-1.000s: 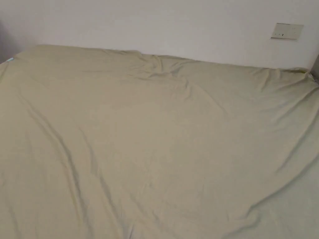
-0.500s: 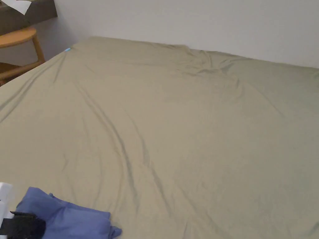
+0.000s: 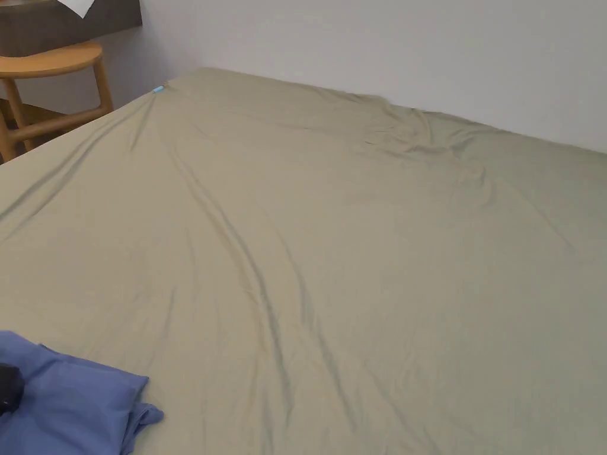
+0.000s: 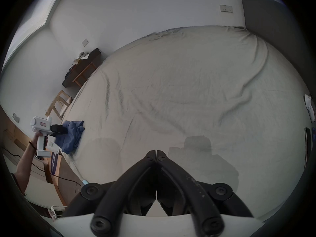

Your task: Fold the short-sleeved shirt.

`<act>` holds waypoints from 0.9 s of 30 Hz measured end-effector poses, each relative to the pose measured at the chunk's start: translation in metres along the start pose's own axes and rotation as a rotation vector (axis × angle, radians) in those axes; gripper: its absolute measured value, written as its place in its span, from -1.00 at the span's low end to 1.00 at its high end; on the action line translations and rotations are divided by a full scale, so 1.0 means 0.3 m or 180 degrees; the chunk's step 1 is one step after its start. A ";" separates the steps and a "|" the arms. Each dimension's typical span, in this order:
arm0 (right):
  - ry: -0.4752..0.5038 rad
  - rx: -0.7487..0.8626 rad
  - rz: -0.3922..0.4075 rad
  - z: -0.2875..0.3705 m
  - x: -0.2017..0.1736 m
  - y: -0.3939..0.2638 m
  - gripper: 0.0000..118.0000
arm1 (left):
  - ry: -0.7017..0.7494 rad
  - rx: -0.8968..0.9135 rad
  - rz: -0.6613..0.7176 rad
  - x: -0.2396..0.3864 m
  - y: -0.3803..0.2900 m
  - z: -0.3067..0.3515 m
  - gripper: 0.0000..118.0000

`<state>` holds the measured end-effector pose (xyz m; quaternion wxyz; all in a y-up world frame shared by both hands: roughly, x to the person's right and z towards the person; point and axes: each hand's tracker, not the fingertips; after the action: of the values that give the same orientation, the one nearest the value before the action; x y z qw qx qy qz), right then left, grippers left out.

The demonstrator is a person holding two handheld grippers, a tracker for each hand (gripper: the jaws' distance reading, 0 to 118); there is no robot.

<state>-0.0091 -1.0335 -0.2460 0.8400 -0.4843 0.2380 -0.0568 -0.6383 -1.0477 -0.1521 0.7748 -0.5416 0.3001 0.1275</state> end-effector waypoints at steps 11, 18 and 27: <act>-0.0046 0.0269 0.0421 0.103 0.003 -0.008 -0.97 | -0.0655 0.1036 0.0611 -0.050 -0.169 0.459 -0.98; -0.0704 0.1253 0.1070 0.300 0.009 0.001 -0.97 | -0.0692 0.2423 0.0324 0.298 -0.322 0.787 -1.00; -0.1176 0.2521 0.0865 0.587 0.173 0.094 -0.97 | -0.0986 0.3562 -0.0376 0.848 -0.503 0.953 -1.00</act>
<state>0.1129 -0.8970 -0.2139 0.9886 -0.0922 0.1056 0.0546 -0.2657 -0.8759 -0.1239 0.9837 -0.0407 0.1742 -0.0162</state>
